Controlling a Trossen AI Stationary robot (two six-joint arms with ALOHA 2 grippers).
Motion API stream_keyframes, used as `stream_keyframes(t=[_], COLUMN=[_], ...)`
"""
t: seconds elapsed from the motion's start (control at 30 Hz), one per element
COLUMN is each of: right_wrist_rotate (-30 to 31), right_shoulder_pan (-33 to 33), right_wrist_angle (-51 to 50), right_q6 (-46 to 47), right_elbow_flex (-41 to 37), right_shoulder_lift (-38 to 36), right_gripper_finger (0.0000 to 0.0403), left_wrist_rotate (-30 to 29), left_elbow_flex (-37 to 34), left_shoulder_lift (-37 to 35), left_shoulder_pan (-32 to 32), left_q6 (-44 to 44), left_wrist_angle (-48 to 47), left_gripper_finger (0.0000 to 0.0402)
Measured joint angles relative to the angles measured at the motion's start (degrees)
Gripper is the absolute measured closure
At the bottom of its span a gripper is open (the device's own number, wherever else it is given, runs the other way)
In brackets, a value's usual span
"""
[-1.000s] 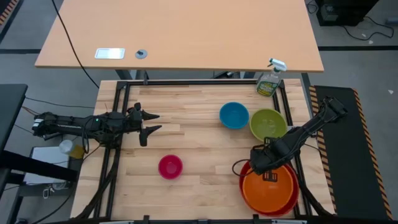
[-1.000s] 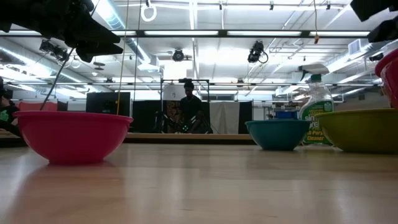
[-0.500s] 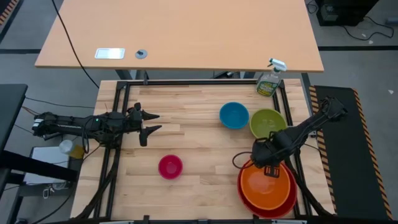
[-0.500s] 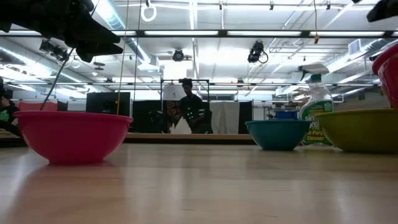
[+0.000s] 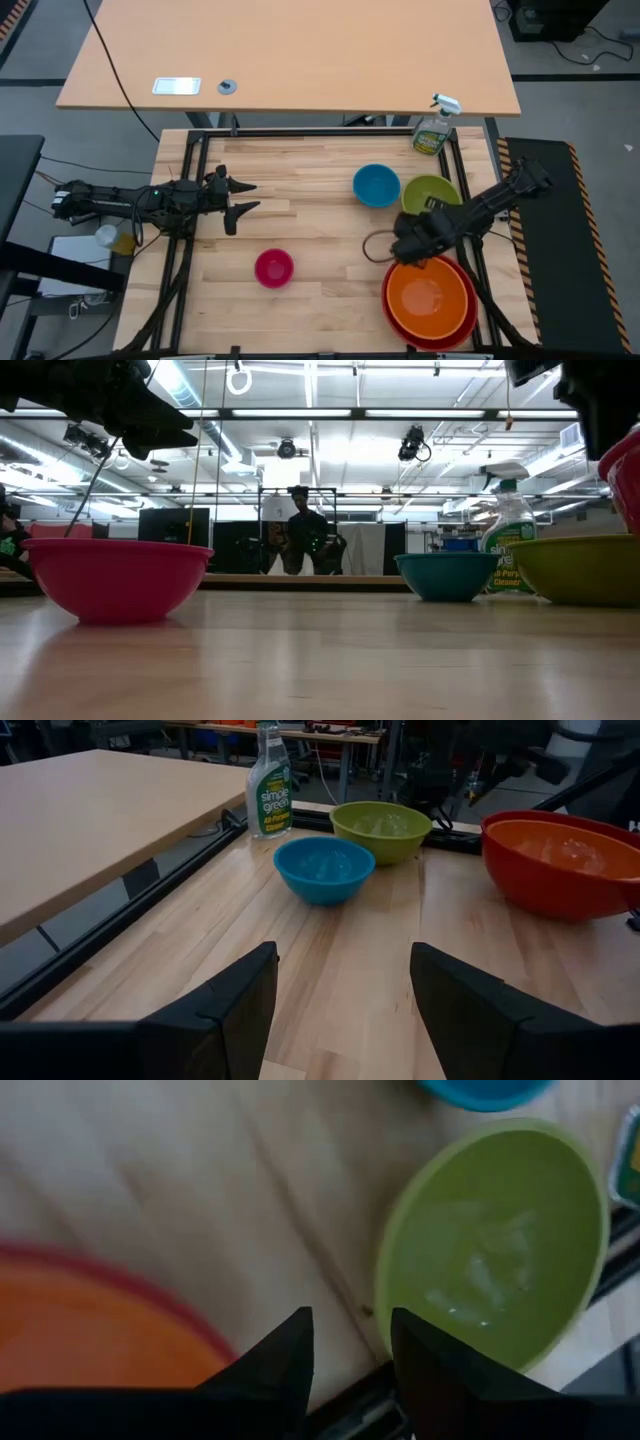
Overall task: Nest bowls inside each other
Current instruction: Stack the green bowl on top of the orange bowl
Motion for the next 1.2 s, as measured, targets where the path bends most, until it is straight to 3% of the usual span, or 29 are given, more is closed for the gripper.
stream_keyframes(t=[0.23, 0.47, 0.83, 1.0, 1.2], right_wrist_rotate=[1.35, -2.65, -8.52, -5.82, -4.52], right_shoulder_pan=[-10.61, -18.71, -22.44, -22.35, -21.72], right_wrist_angle=[0.90, 4.92, 14.32, 15.15, 15.68], right_q6=[0.46, -3.87, -4.62, -3.02, -1.68], right_elbow_flex=[-0.13, -3.95, -16.63, -20.06, -20.90], right_shoulder_lift=[0.74, 3.67, 3.26, 3.26, 3.26], right_gripper_finger=[0.0248, 0.0215, 0.0149, 0.0168, 0.0241], left_wrist_rotate=[0.00, 1.22, 1.20, 1.20, 1.18], left_elbow_flex=[0.00, 0.00, -0.01, -0.01, -0.01], left_shoulder_lift=[0.00, 0.00, 0.02, 0.02, 0.00], left_shoulder_pan=[0.00, 0.00, 0.00, 0.00, 0.00], left_q6=[-0.17, -0.24, -0.68, -1.05, -1.05], left_wrist_angle=[0.02, 0.02, -0.46, -0.44, -0.44], left_gripper_finger=[0.0170, 0.0170, 0.0170, 0.0170, 0.0170])
